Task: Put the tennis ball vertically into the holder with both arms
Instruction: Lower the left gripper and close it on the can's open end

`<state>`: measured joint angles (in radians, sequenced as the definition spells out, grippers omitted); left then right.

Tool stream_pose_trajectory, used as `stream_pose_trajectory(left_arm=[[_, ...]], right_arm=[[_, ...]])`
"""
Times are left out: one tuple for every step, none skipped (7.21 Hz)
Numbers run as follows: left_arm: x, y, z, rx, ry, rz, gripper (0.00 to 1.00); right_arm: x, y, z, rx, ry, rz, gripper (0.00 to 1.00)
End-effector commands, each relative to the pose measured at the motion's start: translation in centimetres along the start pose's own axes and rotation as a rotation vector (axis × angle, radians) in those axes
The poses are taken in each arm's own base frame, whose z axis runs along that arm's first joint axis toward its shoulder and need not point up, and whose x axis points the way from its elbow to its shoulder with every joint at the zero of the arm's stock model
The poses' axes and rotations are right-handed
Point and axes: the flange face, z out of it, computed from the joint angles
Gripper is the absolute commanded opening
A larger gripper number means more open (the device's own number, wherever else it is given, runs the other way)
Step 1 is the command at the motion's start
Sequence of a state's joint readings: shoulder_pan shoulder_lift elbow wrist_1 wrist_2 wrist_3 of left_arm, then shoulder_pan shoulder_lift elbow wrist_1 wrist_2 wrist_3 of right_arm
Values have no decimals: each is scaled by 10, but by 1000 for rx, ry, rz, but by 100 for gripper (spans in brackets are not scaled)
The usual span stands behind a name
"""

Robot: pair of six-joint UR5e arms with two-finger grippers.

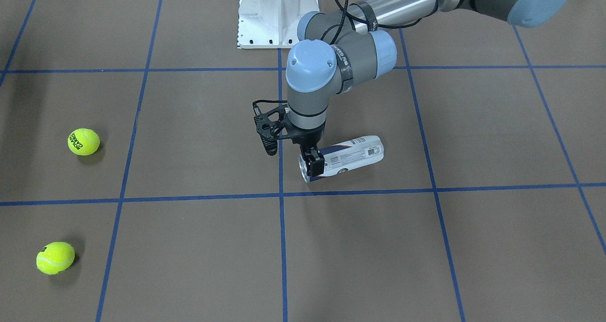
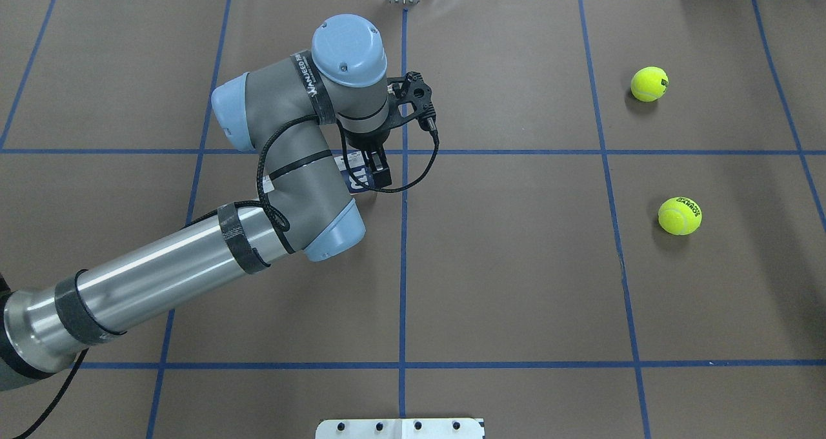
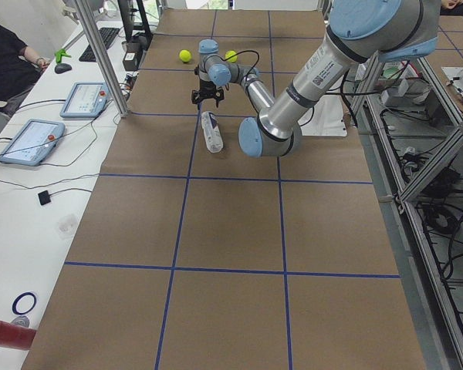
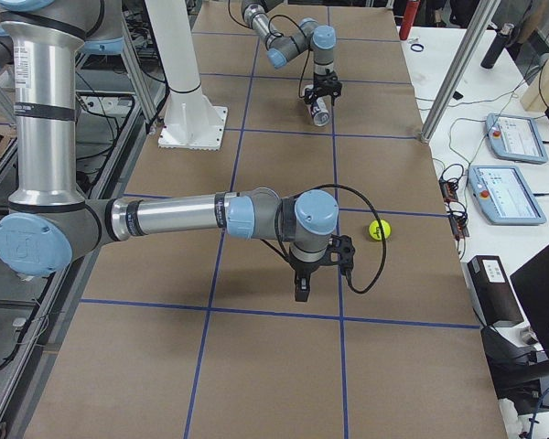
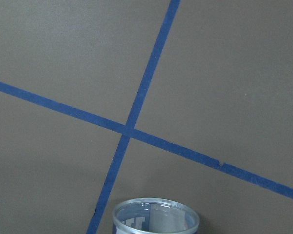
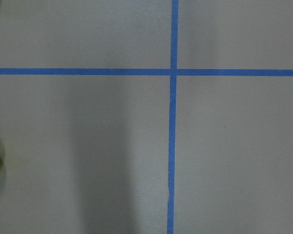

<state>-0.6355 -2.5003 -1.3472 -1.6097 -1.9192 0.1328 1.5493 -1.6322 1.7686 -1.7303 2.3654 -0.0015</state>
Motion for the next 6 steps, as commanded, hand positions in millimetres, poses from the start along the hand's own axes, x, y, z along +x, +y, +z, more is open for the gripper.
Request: stream_pose_trajectory(left_arm=[[-1,1,8,-14,3,-1,99],[1,1,11,-19,7,-3,99],[2,1,13,-19,8,-5,99],[2,0,15,-7,7,-1,99],[3,-1,25,-7,10,3,99],[3,-1,31,5,9,8,99]], right_arm=[[-2,0,-1,2,0,-2,100],[-1,0,-1,2,-2,-2,100],[-1,0,-1,2,-2,-2,100],[-1,0,-1,2,-2,-2,100],[0,0,0,0,0,0,100],[0,0,0,-1,0,-1,100]])
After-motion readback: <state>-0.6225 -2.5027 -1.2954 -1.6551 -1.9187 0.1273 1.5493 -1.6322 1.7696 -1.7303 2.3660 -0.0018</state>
